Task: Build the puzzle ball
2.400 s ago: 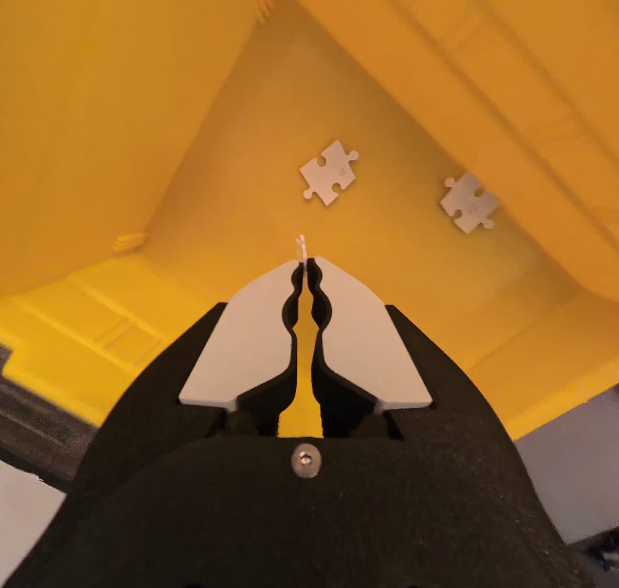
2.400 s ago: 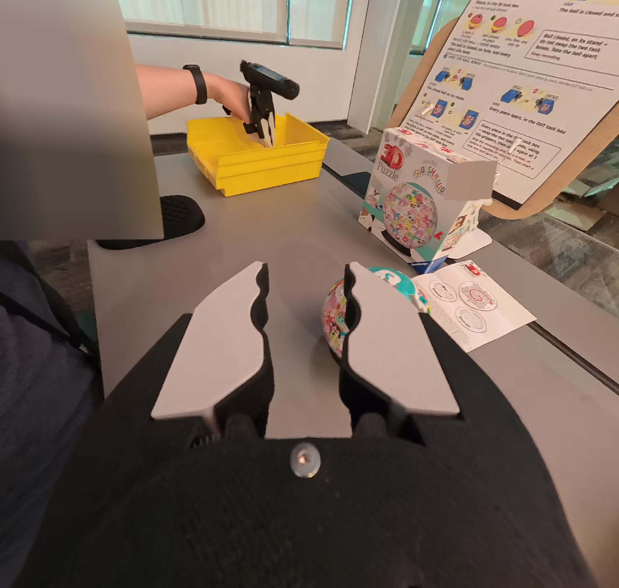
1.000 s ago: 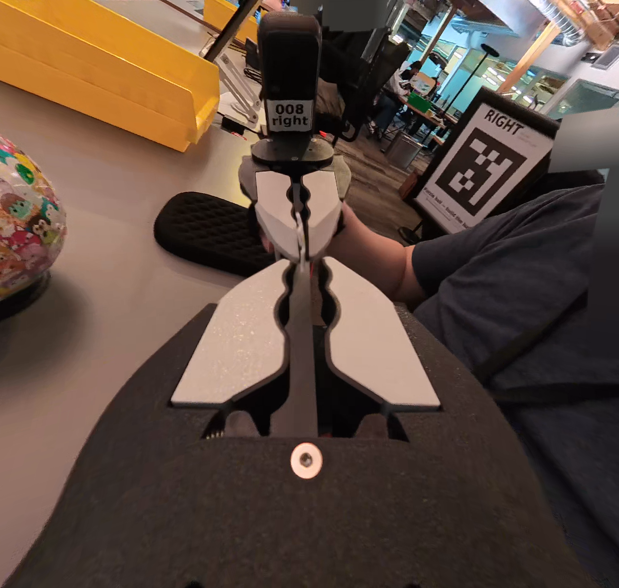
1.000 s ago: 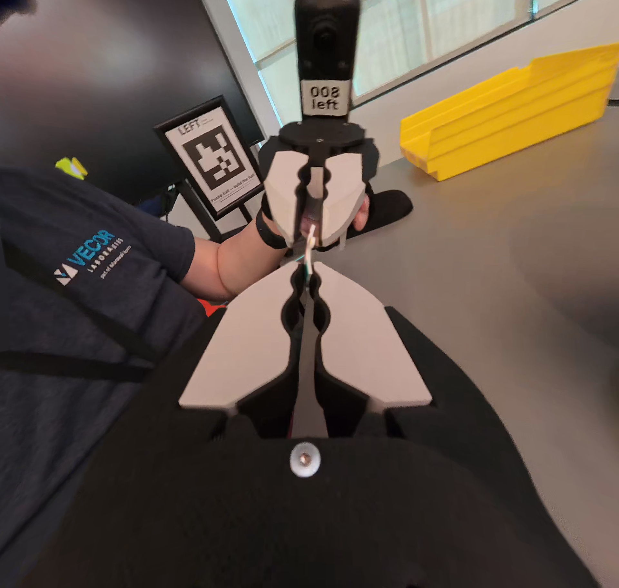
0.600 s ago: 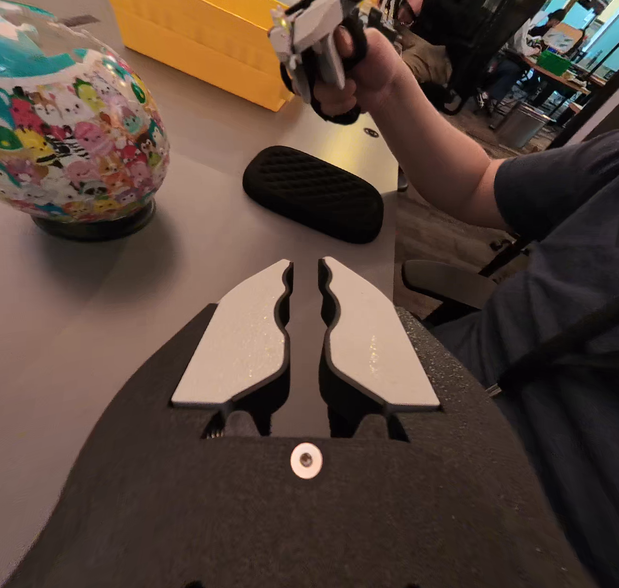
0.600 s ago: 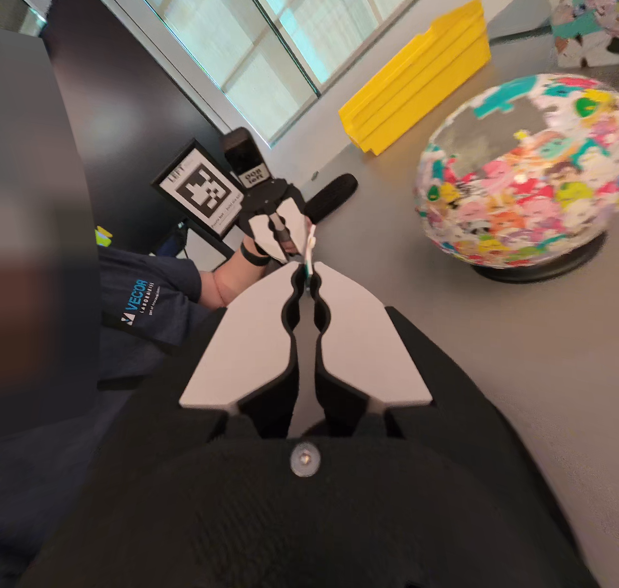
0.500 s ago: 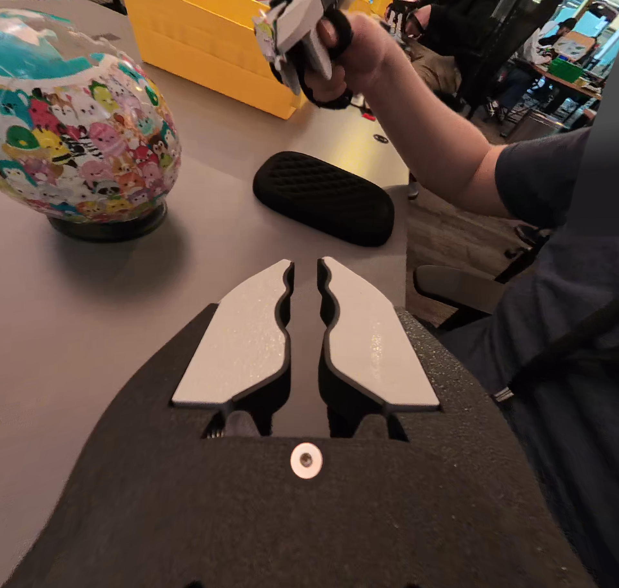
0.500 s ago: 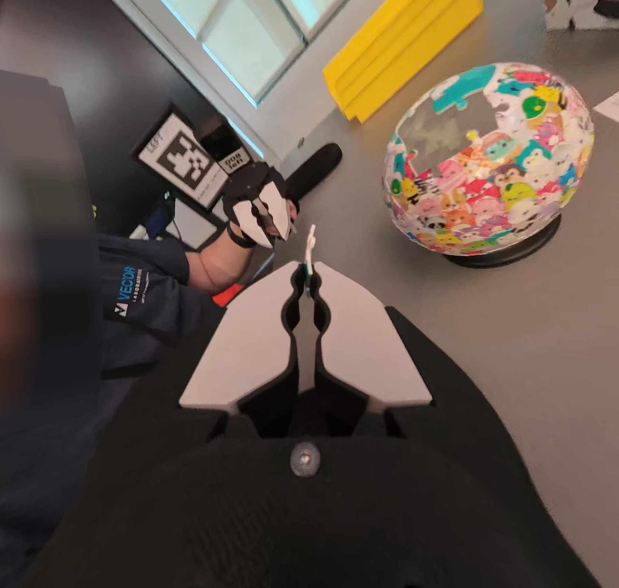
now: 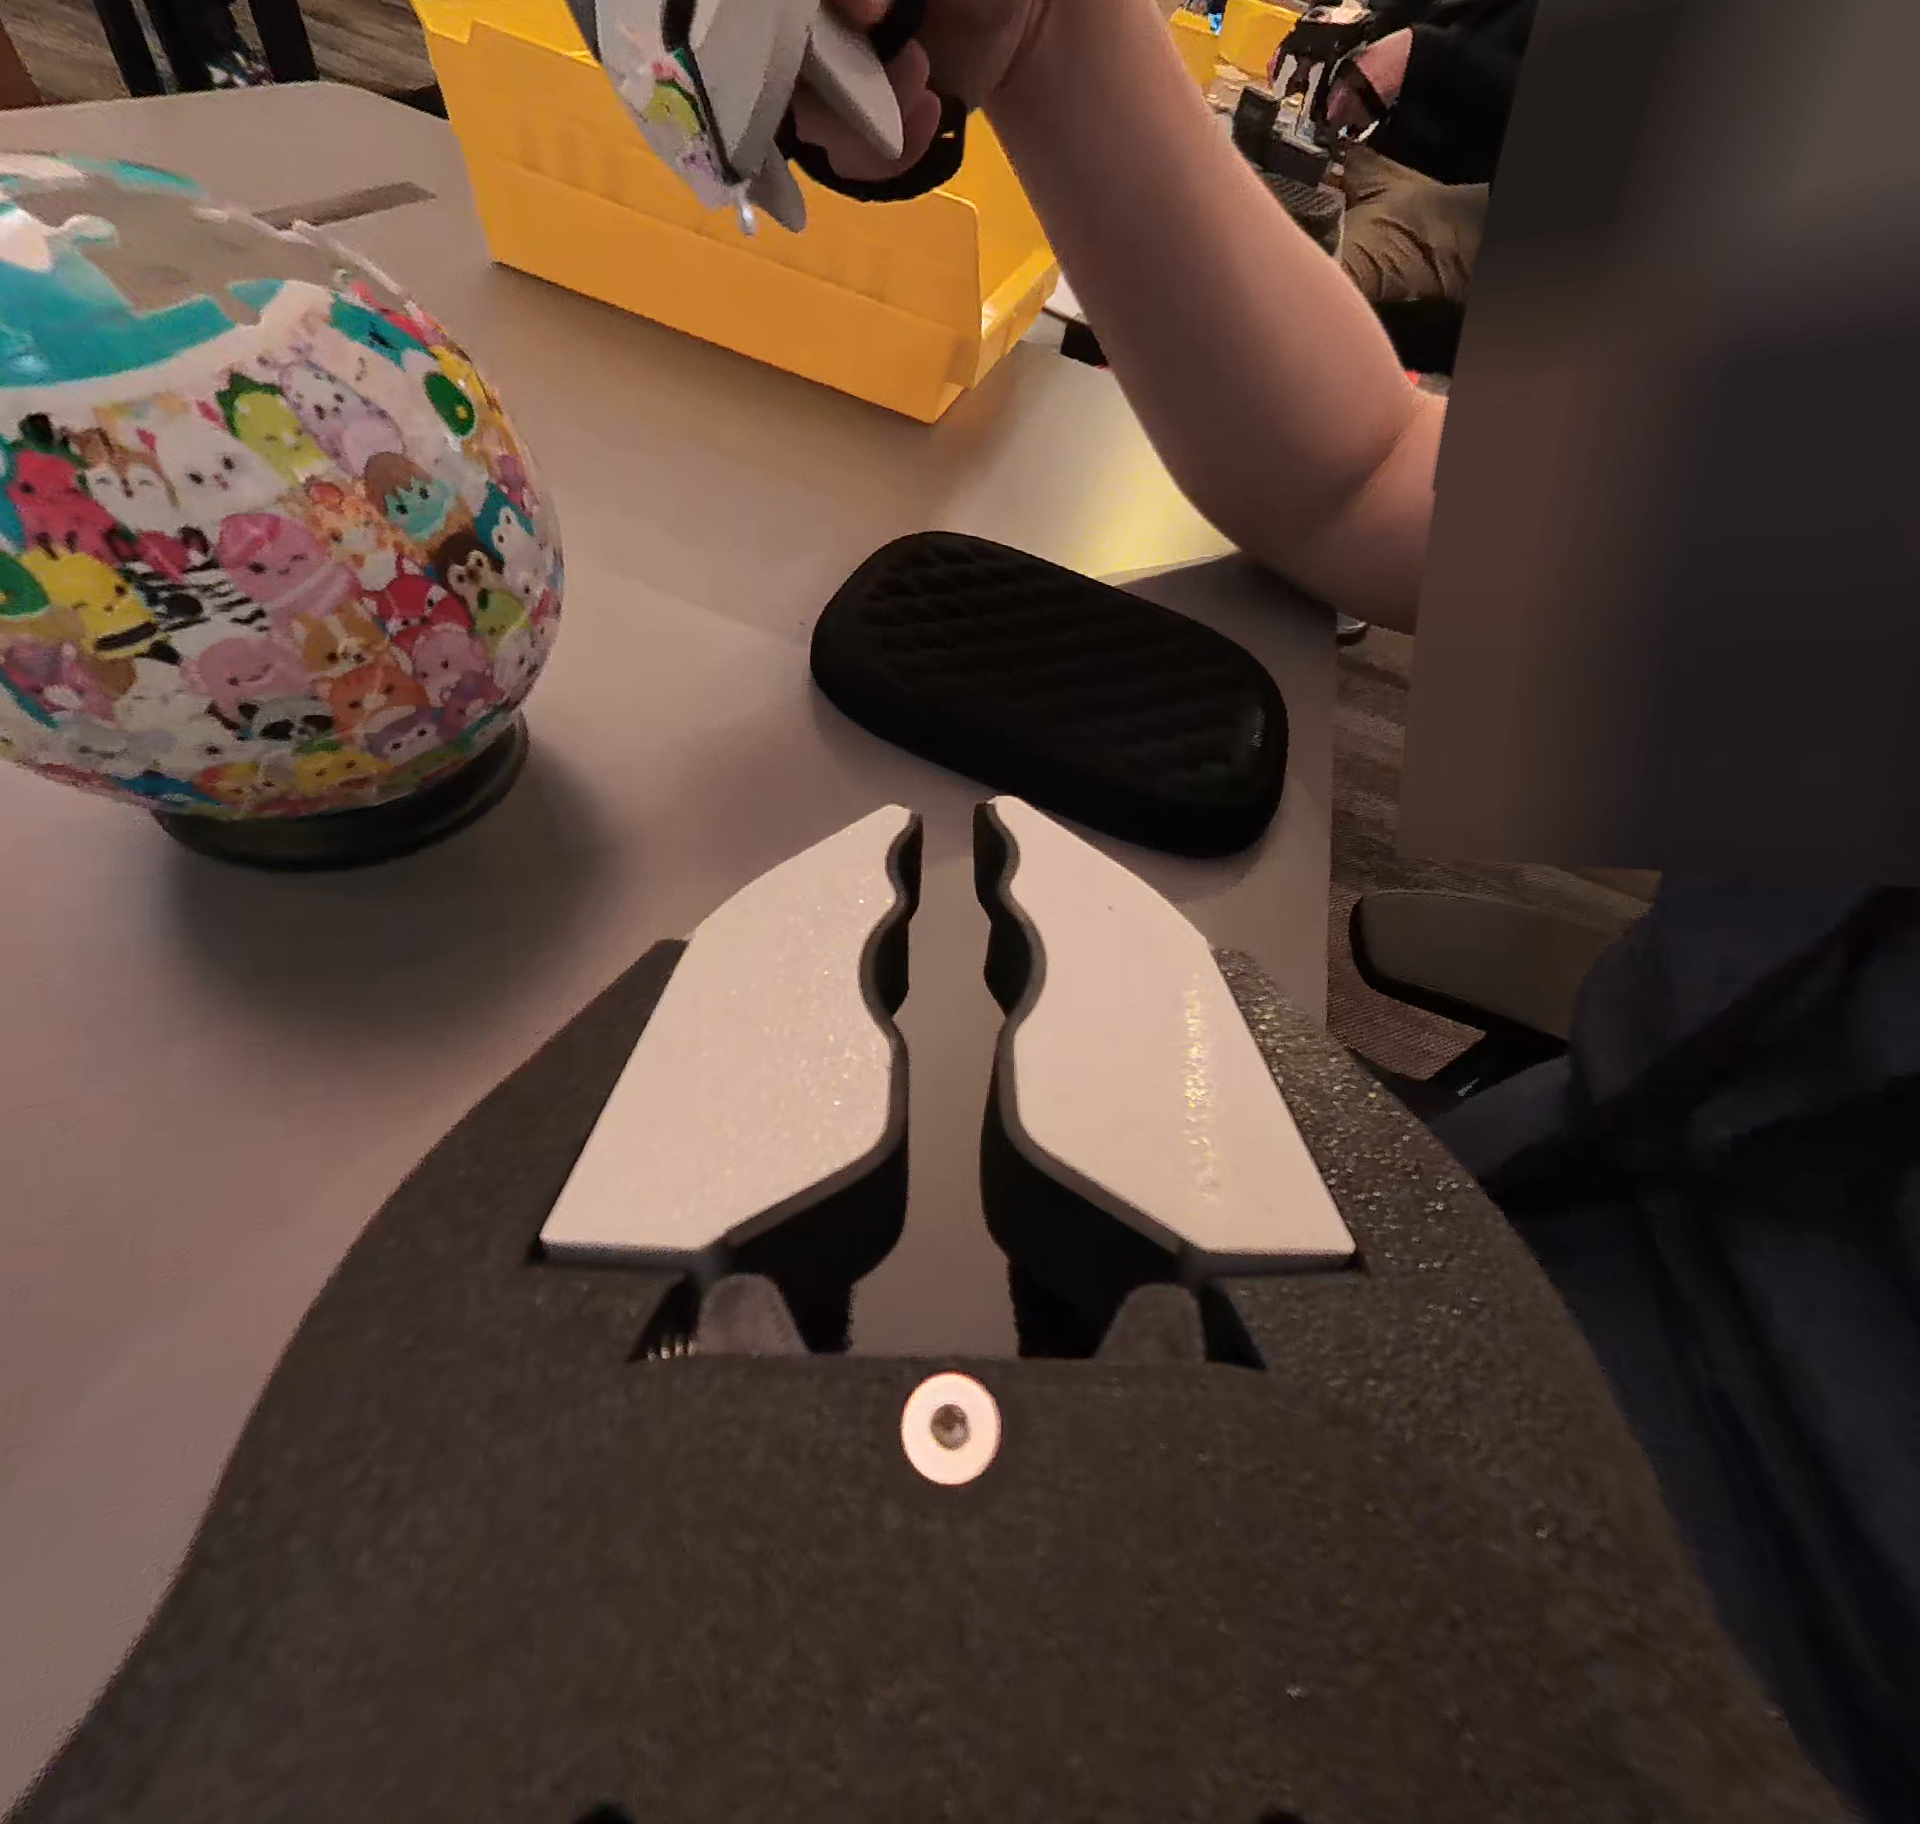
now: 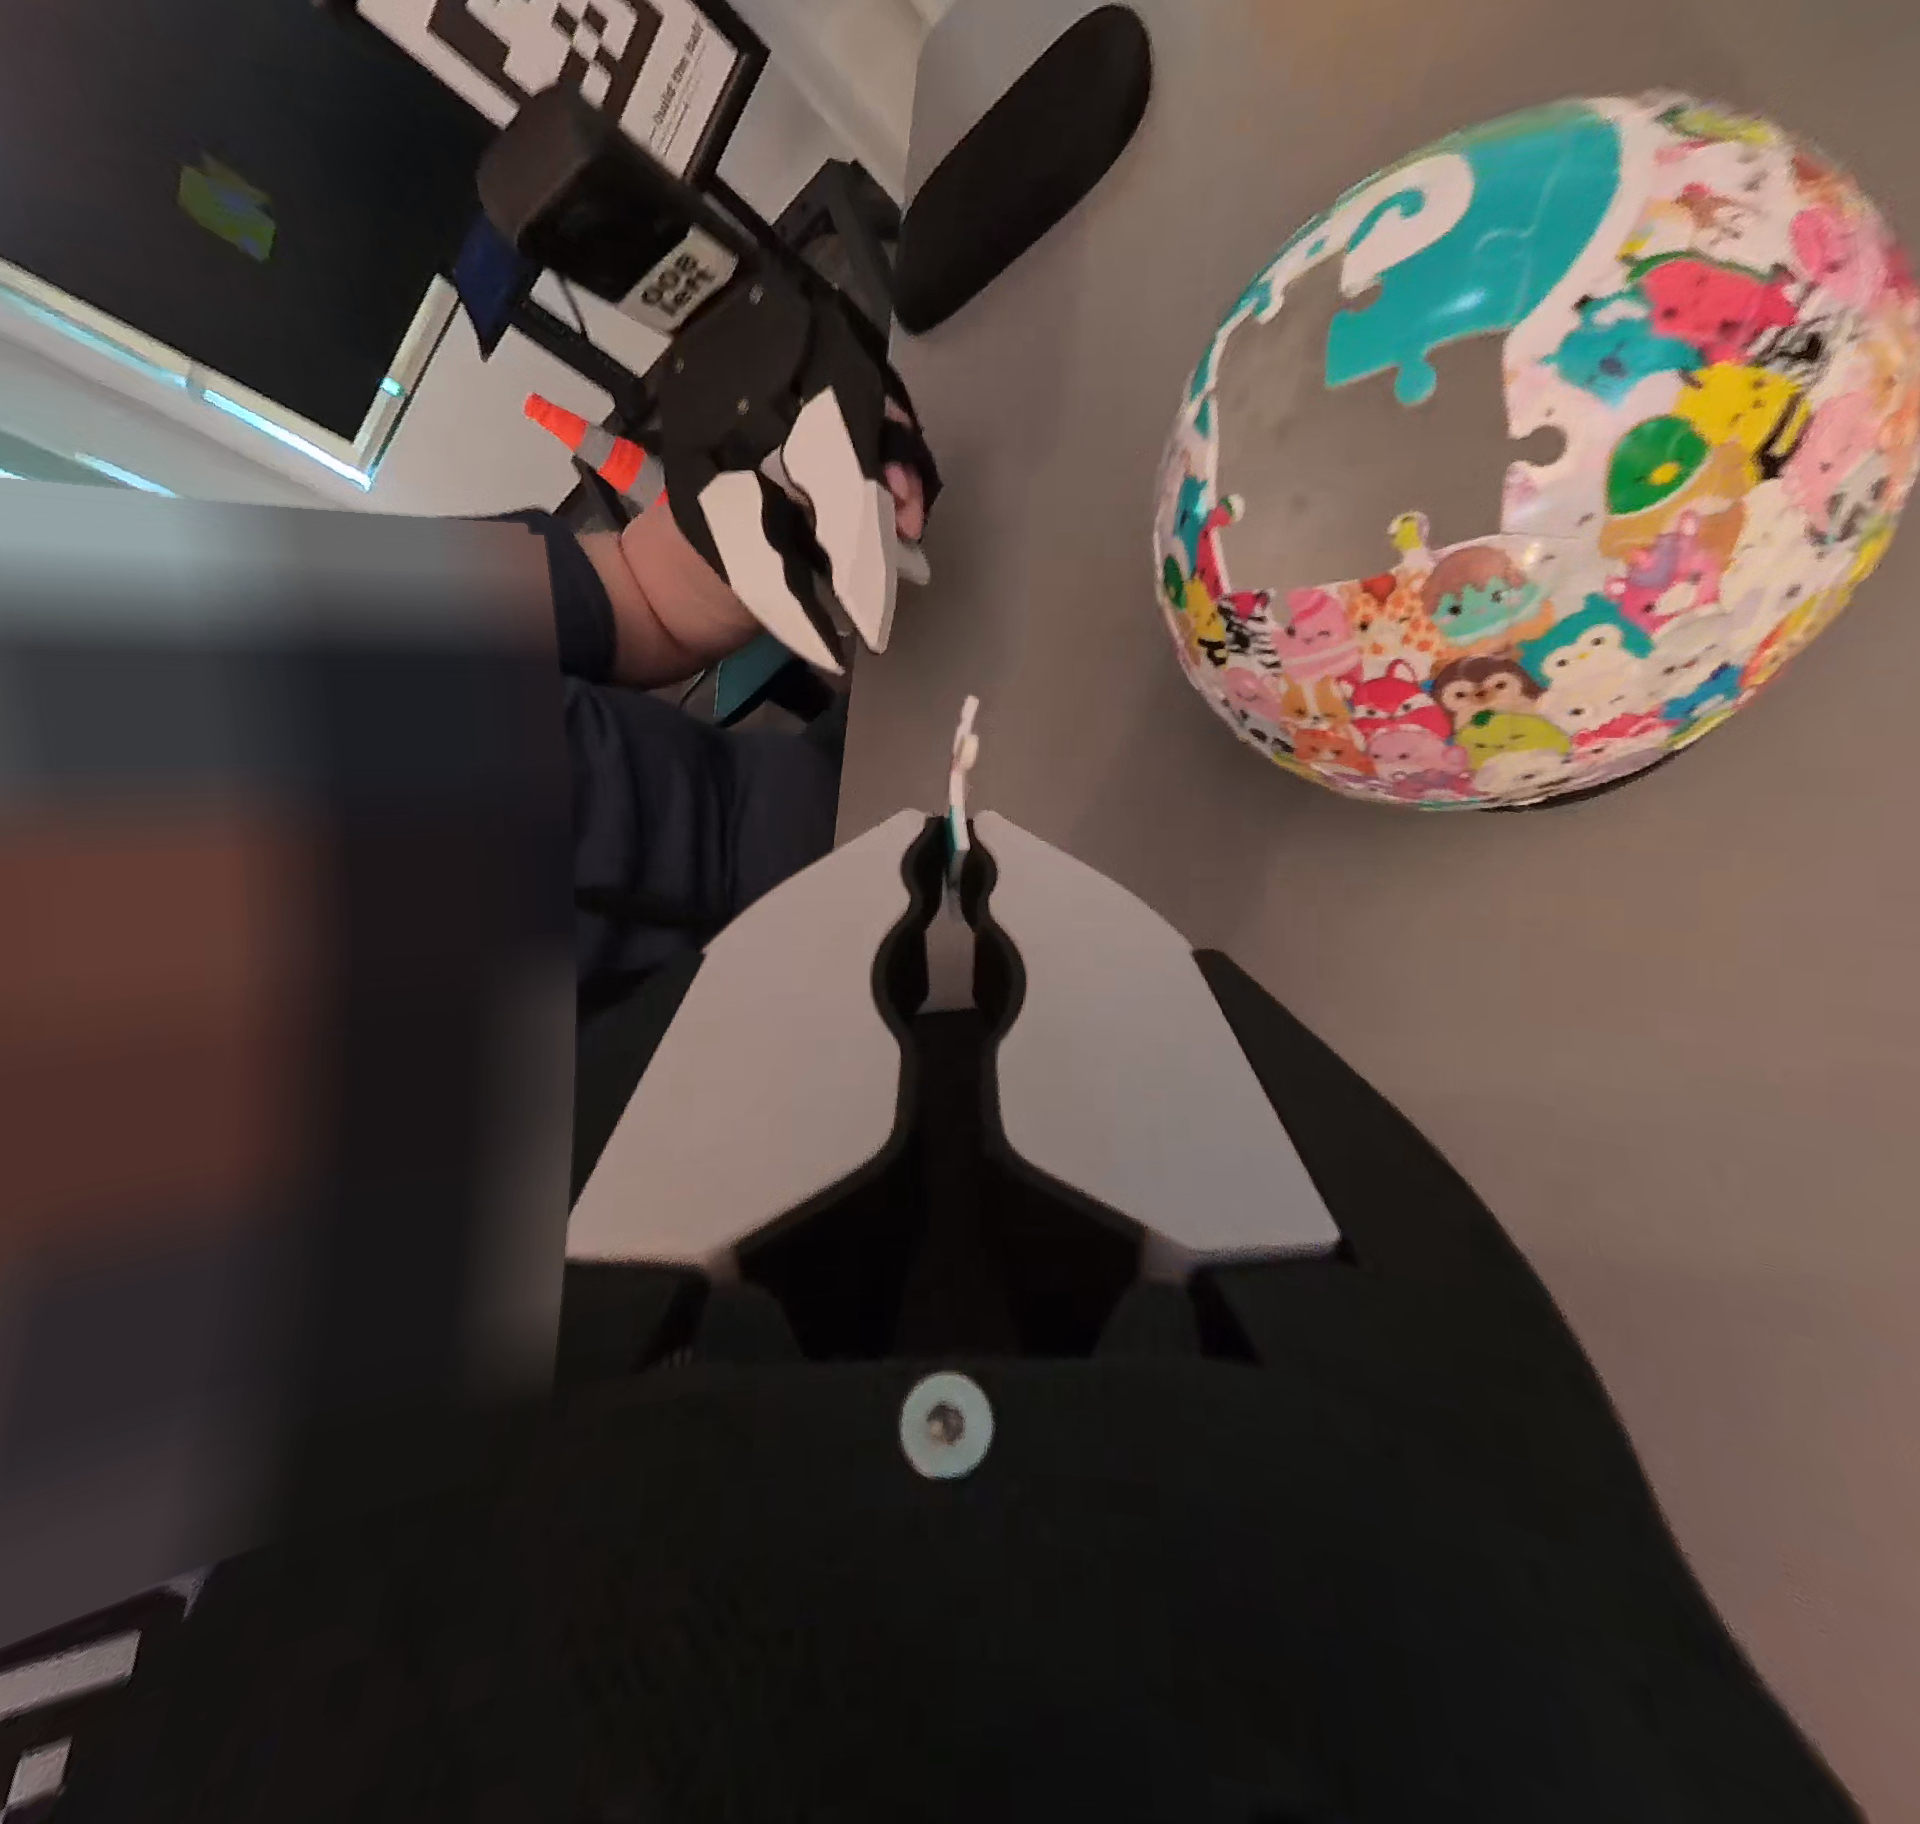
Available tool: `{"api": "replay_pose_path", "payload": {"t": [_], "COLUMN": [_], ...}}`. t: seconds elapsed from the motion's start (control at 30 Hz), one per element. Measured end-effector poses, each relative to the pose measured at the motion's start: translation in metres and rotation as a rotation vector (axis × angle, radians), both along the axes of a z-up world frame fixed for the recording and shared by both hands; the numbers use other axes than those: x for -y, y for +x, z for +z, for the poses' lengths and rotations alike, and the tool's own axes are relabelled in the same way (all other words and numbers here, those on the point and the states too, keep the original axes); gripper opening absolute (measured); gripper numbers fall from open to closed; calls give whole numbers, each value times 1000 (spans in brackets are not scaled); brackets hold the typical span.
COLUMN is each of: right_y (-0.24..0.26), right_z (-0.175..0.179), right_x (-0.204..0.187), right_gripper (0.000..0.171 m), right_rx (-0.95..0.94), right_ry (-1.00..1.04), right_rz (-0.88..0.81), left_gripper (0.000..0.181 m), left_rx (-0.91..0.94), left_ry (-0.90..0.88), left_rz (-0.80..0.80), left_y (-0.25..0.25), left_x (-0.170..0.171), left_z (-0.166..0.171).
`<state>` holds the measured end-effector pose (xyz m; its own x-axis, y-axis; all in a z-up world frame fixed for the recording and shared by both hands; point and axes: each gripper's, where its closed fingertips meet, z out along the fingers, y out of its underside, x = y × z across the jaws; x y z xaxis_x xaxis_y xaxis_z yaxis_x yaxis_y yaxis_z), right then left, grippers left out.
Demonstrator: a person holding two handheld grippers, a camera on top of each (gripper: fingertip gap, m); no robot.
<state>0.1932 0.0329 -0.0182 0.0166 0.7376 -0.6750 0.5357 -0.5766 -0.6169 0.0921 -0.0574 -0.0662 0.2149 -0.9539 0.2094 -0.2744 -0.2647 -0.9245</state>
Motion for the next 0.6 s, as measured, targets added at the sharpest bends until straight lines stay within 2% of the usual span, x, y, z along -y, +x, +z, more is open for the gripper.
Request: {"api": "replay_pose_path", "payload": {"t": [0.37, 0.5, 0.6], "right_y": [7, 8, 13], "right_z": [-13, -17, -23], "right_x": [12, 6, 0], "right_gripper": [4, 4, 4], "right_rx": [50, 45, 33], "right_ry": [44, 69, 98], "right_rz": [95, 18, -111], "left_gripper": [8, 8, 7], "left_rx": [6, 59, 144], "left_ry": [21, -3, -47], "left_rz": [-4, 9, -4], "left_y": [10, 2, -5], "left_x": [-2, -7, -10], "left_z": [-2, 1, 7]}}
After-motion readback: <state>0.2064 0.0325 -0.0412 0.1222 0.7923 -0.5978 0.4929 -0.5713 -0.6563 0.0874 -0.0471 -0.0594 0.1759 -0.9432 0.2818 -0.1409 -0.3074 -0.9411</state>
